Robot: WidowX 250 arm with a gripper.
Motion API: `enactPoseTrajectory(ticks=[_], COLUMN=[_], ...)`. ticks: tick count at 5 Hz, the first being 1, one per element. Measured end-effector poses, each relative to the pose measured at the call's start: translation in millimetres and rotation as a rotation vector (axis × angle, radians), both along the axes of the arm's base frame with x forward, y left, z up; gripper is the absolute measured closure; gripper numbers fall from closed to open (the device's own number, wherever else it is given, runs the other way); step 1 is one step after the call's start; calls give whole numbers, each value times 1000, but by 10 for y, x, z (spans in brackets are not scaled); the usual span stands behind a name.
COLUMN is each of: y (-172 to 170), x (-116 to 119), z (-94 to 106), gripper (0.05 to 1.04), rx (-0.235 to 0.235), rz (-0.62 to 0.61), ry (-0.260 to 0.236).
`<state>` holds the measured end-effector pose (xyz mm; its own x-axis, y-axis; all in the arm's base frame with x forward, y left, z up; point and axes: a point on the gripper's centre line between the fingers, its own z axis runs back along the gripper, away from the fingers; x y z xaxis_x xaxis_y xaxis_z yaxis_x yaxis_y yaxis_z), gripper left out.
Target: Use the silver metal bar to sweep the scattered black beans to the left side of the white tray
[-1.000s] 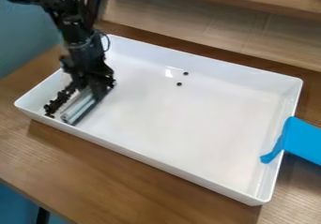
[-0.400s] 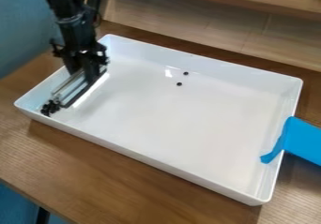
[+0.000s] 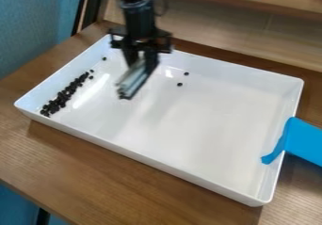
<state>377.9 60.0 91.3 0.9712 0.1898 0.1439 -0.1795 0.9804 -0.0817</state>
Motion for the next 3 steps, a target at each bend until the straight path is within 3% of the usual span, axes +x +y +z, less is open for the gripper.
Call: enactPoseTrajectory(ticks=[1, 3], y=[-374, -625], x=[190, 532], z=[-62, -268], gripper=[698, 699], rx=[9, 41], rz=[17, 68], ry=[13, 23])
